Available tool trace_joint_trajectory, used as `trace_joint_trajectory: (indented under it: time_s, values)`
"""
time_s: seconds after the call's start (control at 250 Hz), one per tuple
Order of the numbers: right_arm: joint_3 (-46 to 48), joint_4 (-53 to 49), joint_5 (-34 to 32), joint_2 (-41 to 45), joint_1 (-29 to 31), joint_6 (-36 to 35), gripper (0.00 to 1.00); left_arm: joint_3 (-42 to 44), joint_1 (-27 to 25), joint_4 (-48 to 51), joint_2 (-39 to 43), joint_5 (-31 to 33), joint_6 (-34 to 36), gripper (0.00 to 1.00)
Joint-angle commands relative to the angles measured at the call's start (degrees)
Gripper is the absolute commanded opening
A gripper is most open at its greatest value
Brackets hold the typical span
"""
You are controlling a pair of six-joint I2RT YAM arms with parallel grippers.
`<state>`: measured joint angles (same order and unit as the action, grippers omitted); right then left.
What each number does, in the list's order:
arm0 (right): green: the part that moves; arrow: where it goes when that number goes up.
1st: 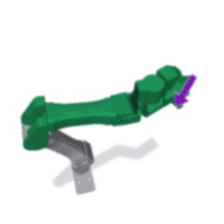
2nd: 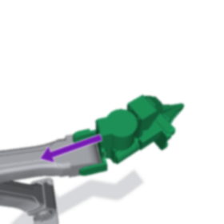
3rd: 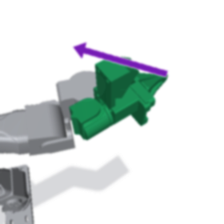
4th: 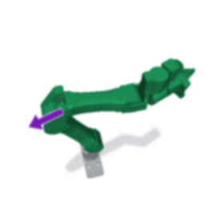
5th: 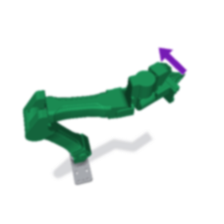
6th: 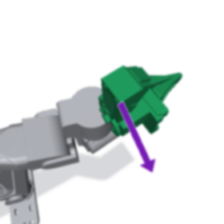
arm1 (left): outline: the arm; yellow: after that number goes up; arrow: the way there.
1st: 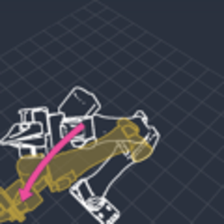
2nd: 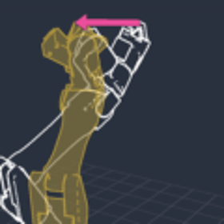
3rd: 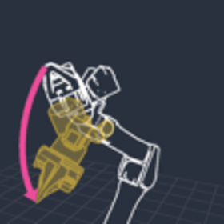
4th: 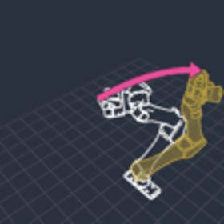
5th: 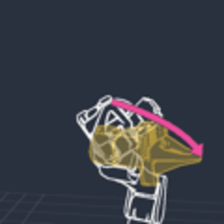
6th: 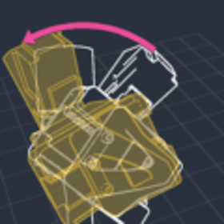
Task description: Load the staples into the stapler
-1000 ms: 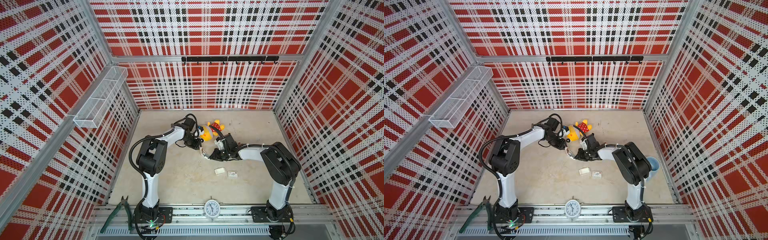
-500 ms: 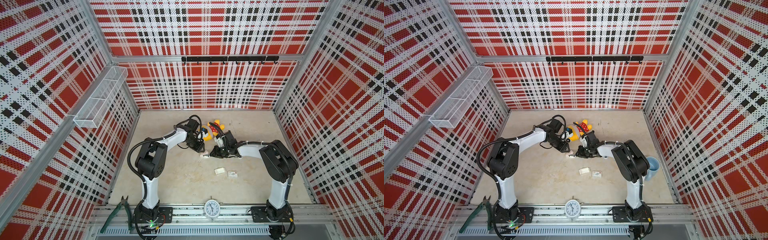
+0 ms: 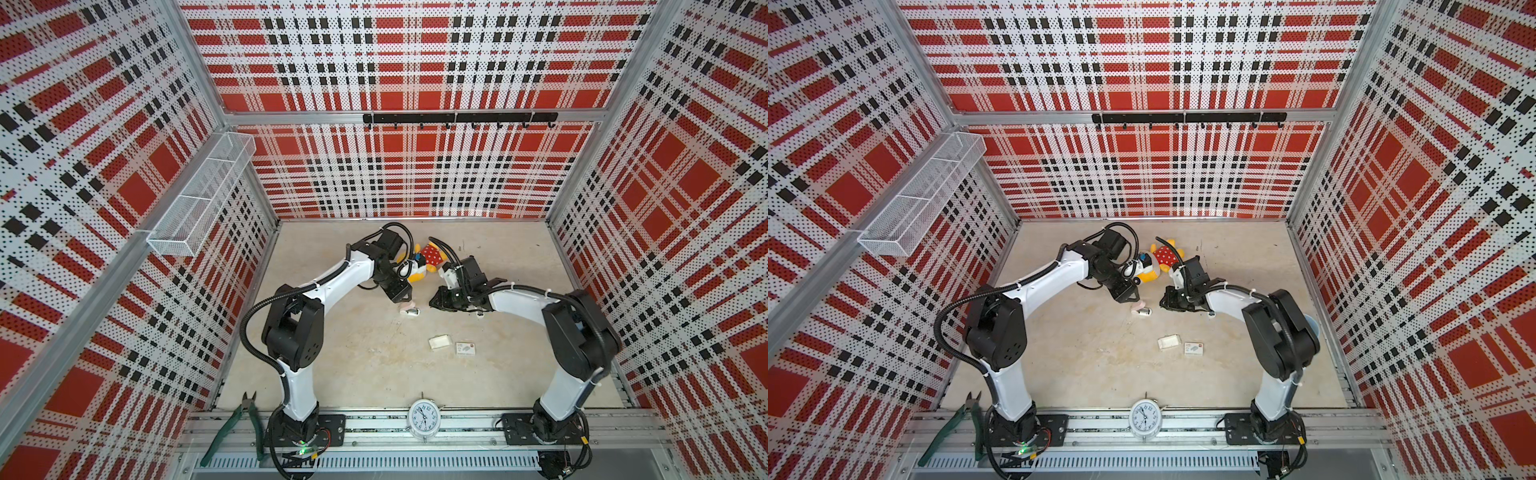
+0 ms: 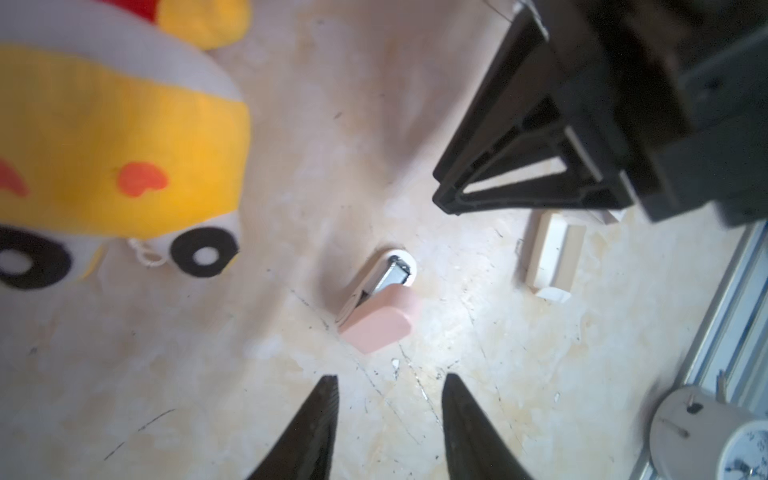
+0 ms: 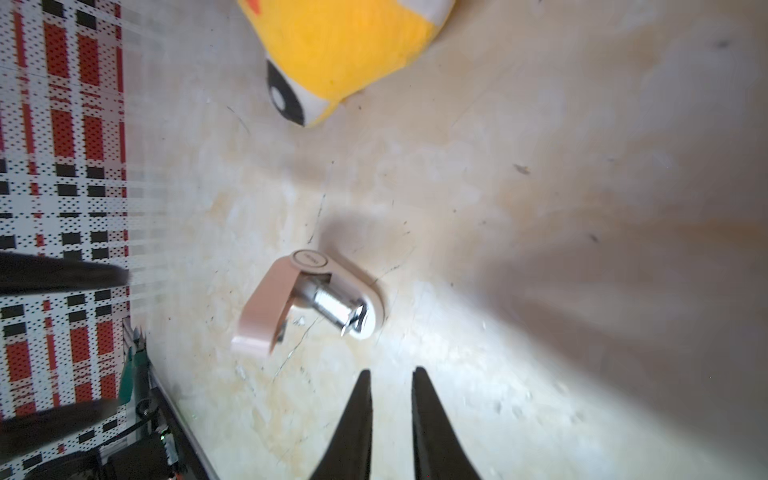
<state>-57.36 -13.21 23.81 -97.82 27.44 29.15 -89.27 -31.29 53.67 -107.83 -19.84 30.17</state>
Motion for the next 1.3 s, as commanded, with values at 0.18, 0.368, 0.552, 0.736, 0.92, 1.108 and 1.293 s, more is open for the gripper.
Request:
trace_joint_trajectory:
  time_s: [0.18, 0.368, 0.552, 0.736, 0.92, 1.108, 1.293]
  values:
    - [4.7, -7.8, -3.6, 14.2, -3.3, -2.8, 0.21, -4.8, -1.3, 7.3, -1.7, 2.5, 14.7, 0.51]
    - [8.5, -8.3, -3.5, 22.3, -7.2, -1.8, 0.21, -6.5, -1.2, 10.3, -4.6, 2.1, 19.5, 0.51]
    - [9.1, -11.6, -1.6, 28.4, -11.2, -2.2, 0.22, -7.6, -0.9, 9.8, -7.4, 1.9, 21.3, 0.52]
    - [9.9, -13.7, -1.9, 31.0, -12.1, -2.5, 0.22, -9.0, -1.2, 8.2, -9.9, 3.1, 21.3, 0.52]
    - [11.1, -12.8, -1.9, 31.2, -12.2, -2.0, 0.22, -9.4, -1.5, 8.0, -10.8, 3.6, 22.4, 0.51]
    - [11.4, -12.3, -1.7, 30.4, -12.3, -1.9, 0.22, -9.1, -1.6, 7.1, -11.3, 3.8, 22.9, 0.50]
    - [11.5, -11.7, -1.3, 30.1, -12.3, -1.8, 0.21, -9.8, -1.7, 6.6, -12.3, 3.4, 23.1, 0.51]
